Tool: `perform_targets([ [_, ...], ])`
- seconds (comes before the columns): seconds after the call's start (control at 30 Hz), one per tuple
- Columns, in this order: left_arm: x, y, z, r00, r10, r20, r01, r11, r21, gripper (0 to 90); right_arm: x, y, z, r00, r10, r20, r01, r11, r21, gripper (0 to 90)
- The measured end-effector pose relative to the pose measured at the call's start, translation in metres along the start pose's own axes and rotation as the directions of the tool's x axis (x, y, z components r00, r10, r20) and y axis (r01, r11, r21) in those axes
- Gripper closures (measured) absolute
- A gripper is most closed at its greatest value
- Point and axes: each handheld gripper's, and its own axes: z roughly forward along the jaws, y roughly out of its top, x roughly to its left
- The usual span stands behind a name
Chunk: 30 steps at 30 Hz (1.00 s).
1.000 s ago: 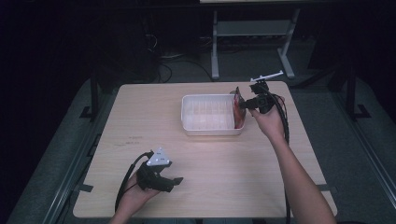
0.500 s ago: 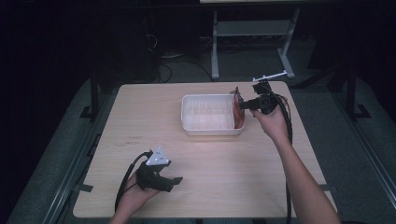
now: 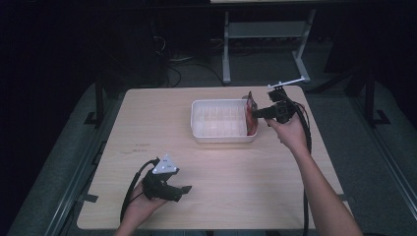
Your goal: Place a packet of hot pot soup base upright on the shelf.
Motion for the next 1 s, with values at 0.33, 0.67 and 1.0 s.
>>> perform_targets([
  [0.33, 0.0, 0.0, 0.0, 1.0, -0.003, 0.003, 0.003, 1.0, -0.001, 22.5, -0.001, -0.007, -0.007, 0.9998, -0.002, -0.022, 0.002, 1.0, -0.003, 63.1],
  [0.67, 0.0, 0.0, -0.001, 1.0, -0.003, 0.001, 0.003, 1.0, -0.001, 22.4, 0.001, -0.015, -0.015, 0.9995, -0.013, -0.029, 0.013, 1.0, -0.01, 61.6],
  [1.0, 0.0, 0.0, 0.0, 1.0, 0.0, 0.001, 0.0, 1.0, -0.004, 22.4, 0.002, -0.024, -0.022, 0.9991, -0.021, -0.037, 0.02, 1.0, -0.013, 60.2],
])
